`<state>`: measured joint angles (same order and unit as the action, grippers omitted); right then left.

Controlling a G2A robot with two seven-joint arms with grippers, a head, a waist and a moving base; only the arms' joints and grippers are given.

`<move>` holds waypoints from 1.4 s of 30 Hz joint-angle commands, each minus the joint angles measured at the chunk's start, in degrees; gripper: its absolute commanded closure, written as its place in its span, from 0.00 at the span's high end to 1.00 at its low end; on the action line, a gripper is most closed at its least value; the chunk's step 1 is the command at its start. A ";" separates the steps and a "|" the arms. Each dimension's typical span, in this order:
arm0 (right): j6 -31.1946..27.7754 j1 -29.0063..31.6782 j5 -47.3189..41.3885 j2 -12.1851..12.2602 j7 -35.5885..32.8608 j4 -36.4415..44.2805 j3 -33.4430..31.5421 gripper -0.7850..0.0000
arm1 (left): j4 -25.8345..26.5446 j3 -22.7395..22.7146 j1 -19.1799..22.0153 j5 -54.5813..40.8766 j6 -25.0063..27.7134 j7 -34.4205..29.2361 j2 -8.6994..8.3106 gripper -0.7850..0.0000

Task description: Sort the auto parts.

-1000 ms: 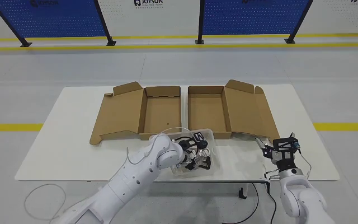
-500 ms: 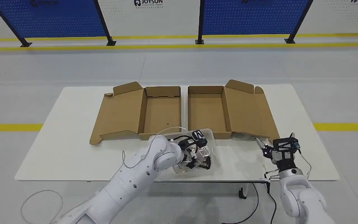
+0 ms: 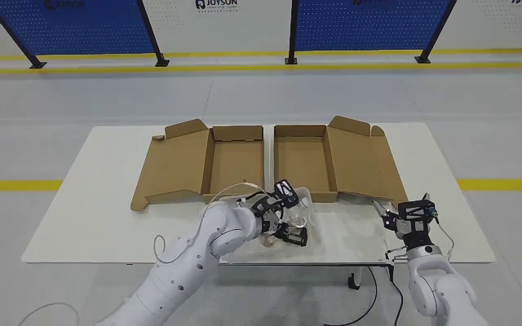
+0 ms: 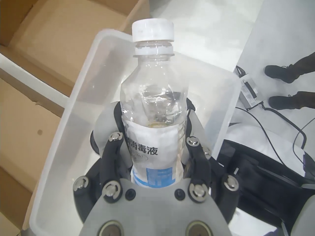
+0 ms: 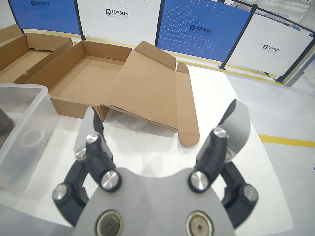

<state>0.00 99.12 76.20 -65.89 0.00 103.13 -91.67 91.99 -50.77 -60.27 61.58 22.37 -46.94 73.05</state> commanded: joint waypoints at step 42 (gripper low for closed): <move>0.00 0.00 0.00 0.00 0.00 0.00 0.00 1.00 | 8.30 -16.67 -13.01 8.93 -7.11 33.35 -3.49 0.00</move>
<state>0.00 99.12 76.20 -65.89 0.00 103.13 -91.67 100.90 -67.45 -73.55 70.57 15.16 -13.72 69.54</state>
